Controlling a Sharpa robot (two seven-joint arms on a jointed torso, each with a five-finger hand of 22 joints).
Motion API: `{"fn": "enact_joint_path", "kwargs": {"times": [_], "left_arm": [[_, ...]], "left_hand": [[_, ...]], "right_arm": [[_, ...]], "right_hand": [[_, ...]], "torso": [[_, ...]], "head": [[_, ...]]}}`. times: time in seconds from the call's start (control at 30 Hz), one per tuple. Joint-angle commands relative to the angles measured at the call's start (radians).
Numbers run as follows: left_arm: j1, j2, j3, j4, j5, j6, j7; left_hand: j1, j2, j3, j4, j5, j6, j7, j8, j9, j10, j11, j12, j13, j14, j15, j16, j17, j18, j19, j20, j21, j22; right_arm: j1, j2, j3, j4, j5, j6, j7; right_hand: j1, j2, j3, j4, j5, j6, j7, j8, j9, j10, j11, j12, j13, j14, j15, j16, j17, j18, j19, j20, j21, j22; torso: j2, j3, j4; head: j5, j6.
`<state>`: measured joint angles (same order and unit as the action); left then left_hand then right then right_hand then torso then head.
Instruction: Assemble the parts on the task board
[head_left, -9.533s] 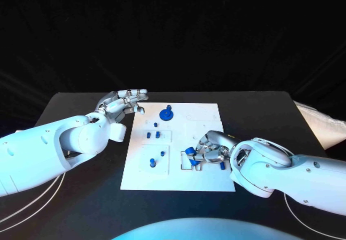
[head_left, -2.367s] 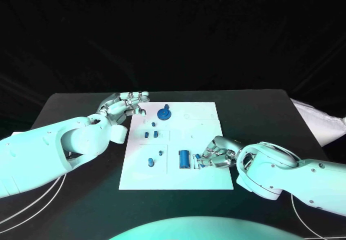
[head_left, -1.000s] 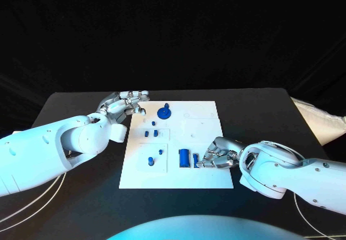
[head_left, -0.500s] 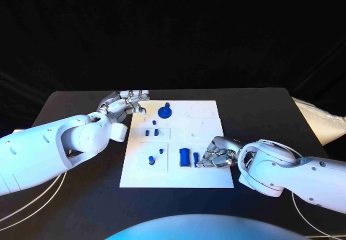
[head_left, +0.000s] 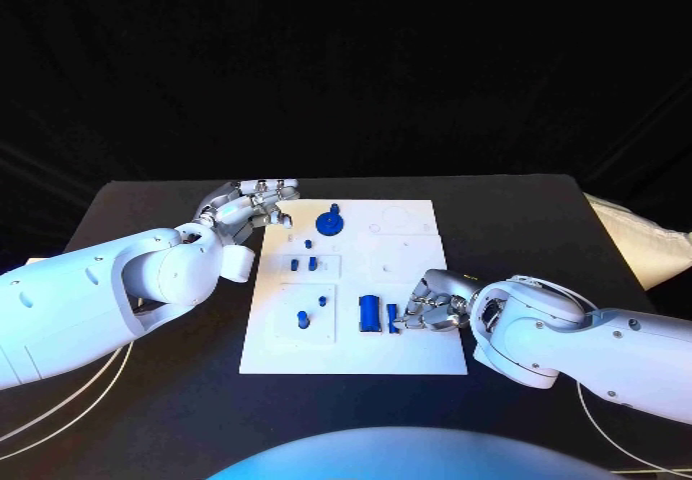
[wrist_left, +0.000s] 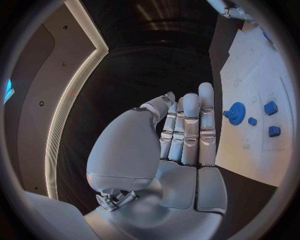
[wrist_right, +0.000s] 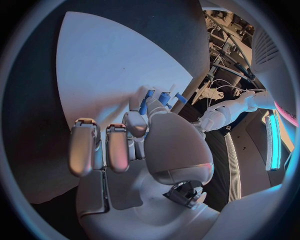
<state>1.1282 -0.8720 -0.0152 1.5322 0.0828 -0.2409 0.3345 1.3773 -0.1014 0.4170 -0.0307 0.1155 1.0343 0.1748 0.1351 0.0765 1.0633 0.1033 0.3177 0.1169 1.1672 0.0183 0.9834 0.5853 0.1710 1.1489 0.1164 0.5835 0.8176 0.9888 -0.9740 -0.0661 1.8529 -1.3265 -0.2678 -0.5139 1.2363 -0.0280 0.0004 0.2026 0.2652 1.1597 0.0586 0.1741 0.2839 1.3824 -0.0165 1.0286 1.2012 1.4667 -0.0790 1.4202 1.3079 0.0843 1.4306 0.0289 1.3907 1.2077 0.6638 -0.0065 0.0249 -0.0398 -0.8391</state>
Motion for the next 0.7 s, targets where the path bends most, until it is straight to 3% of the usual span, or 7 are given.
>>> {"fn": "enact_joint_path", "kwargs": {"times": [0.03,0.17,0.3,0.47,0.7], "left_arm": [[-0.001,0.001,0.001,0.001,0.002,0.021,0.005],[-0.001,0.002,0.001,0.000,0.002,0.021,0.004],[-0.001,0.003,0.001,-0.001,0.002,0.022,0.004],[-0.001,0.005,0.000,-0.002,0.002,0.023,0.004],[-0.001,0.005,0.000,-0.002,0.002,0.022,0.004]], "left_hand": [[0.002,0.011,-0.005,-0.002,0.002,-0.007,-0.002,0.006,-0.001,-0.006,-0.002,0.005,0.002,-0.004,0.001,-0.001,-0.001,0.011,0.004,0.002,-0.004,-0.001],[0.004,0.011,-0.005,-0.005,0.003,-0.008,-0.001,0.007,-0.002,-0.009,-0.001,0.008,0.002,-0.006,0.001,-0.001,-0.003,0.011,0.004,0.002,-0.005,-0.002],[0.004,0.011,-0.005,-0.005,0.003,-0.008,-0.001,0.007,-0.002,-0.009,-0.001,0.008,0.002,-0.006,0.001,-0.001,-0.003,0.011,0.004,0.002,-0.005,-0.002],[0.004,0.011,-0.005,-0.005,0.003,-0.008,-0.001,0.007,-0.002,-0.009,-0.001,0.008,0.002,-0.006,0.001,-0.001,-0.003,0.011,0.004,0.002,-0.005,-0.002],[0.004,0.011,-0.005,-0.005,0.003,-0.008,-0.001,0.007,-0.002,-0.009,-0.001,0.008,0.002,-0.006,0.001,-0.001,-0.003,0.011,0.004,0.002,-0.005,-0.002]], "right_arm": [[-0.003,-0.005,-0.002,0.000,-0.018,-0.020,0.001],[-0.002,-0.018,0.000,0.011,0.005,-0.069,0.041],[0.007,-0.025,0.003,0.014,0.017,-0.086,0.057],[0.020,-0.022,0.004,0.006,0.021,-0.069,0.043],[0.023,-0.003,0.004,-0.013,0.011,-0.034,0.009]], "right_hand": [[0.005,-0.001,0.000,-0.006,-0.004,-0.002,0.003,-0.003,0.000,0.007,0.000,0.004,0.000,0.062,-0.004,0.003,0.019,-0.012,0.001,-0.004,0.003,0.001],[-0.005,-0.006,-0.013,-0.001,0.000,-0.004,0.005,-0.004,0.002,0.005,0.002,-0.001,-0.002,0.062,-0.003,0.002,0.018,-0.012,0.001,-0.004,0.002,0.001],[-0.008,-0.006,-0.017,0.000,0.002,-0.004,0.005,-0.004,0.002,0.005,0.002,-0.002,-0.003,0.062,-0.003,0.001,0.017,-0.012,0.001,-0.004,0.002,0.000],[-0.013,-0.002,-0.021,0.005,0.006,-0.004,0.005,-0.004,0.003,0.006,0.003,0.000,-0.002,0.062,-0.003,0.002,0.018,-0.012,0.001,-0.004,0.002,0.001],[-0.013,0.000,-0.021,0.005,0.006,-0.003,0.004,-0.004,0.004,0.008,0.002,0.005,0.002,0.062,-0.003,0.003,0.019,-0.012,0.001,-0.004,0.002,0.001]], "torso": [[-0.001,0.0010,-0.0014],[-0.002,0.0001,-0.0009],[-0.001,-0.0005,-0.0006],[0.001,-0.0007,0.0022],[0.001,-0.0001,-0.0004]], "head": [[0.000,0.002],[-0.004,0.005],[-0.005,0.009],[-0.006,0.012],[-0.002,0.010]]}}
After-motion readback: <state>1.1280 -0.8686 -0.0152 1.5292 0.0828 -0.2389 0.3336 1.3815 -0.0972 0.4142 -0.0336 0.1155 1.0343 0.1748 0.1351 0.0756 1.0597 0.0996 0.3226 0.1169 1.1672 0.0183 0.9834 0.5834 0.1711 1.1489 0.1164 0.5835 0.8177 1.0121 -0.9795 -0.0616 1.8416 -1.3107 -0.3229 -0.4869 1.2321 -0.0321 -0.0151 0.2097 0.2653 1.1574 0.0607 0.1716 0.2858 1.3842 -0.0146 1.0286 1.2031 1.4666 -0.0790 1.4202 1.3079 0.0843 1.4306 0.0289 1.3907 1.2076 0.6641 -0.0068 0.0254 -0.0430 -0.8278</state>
